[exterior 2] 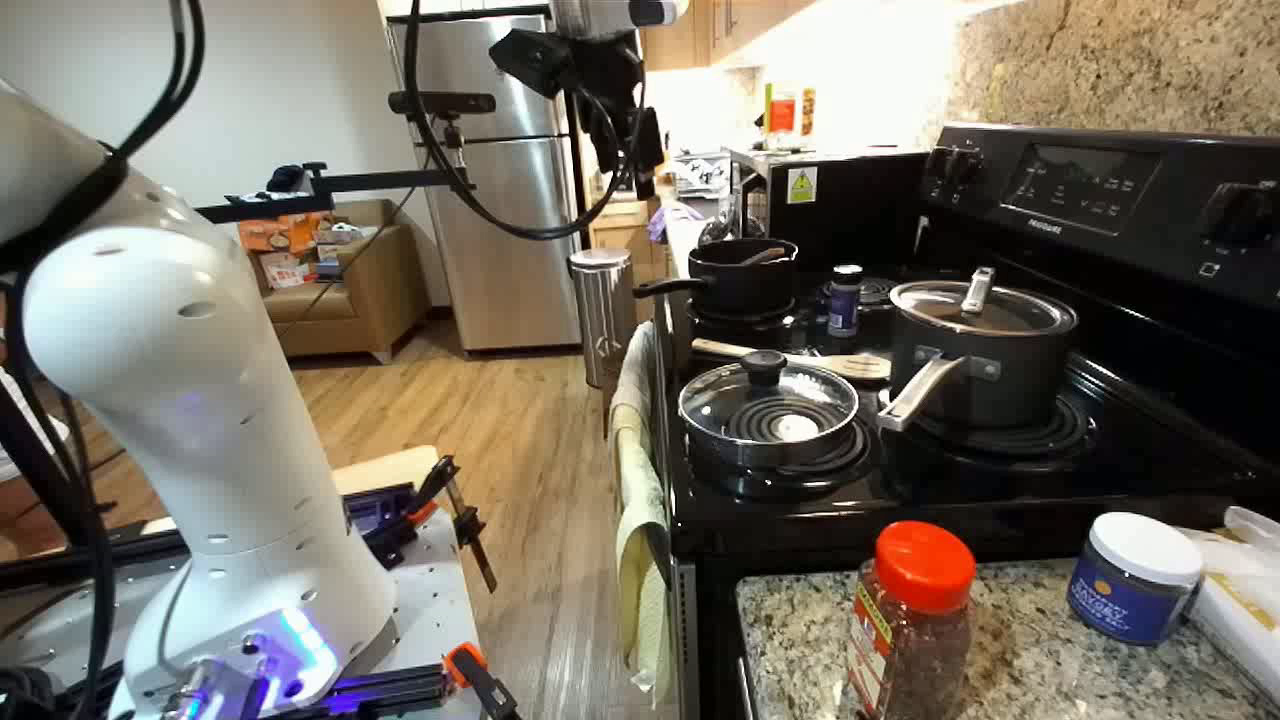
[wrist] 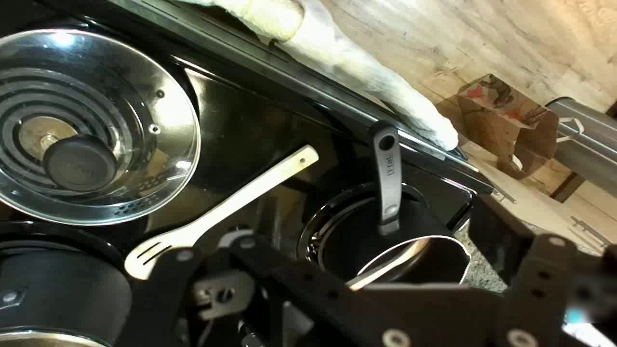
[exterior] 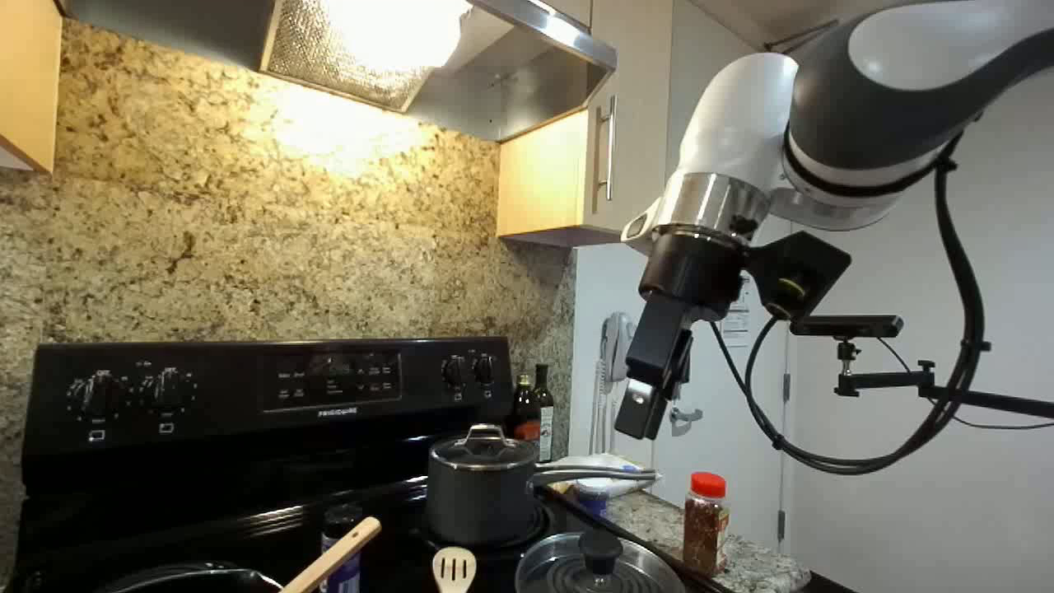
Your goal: Remove the wooden spoon from the pot and put it on the stove and then center the pot on the plate
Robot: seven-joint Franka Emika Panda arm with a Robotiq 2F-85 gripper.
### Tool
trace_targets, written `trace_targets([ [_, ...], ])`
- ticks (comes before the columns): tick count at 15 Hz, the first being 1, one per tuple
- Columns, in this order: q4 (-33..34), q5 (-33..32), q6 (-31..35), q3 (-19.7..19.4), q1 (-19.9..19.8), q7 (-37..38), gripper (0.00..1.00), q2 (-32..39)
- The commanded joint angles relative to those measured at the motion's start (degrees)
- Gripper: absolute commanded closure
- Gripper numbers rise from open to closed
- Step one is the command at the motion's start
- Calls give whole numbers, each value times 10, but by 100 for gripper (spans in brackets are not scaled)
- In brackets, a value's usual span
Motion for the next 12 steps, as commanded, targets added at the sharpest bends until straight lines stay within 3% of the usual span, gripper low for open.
trace_targets([
  [1,1,5,-2,7,-8,-4,0,0],
  [5,21,-10,-19,9,-18,7,0,12],
  [9,159,-96,-172,12,-53,16,0,96],
  [12,264,-126,-255,10,-48,-32,0,179],
])
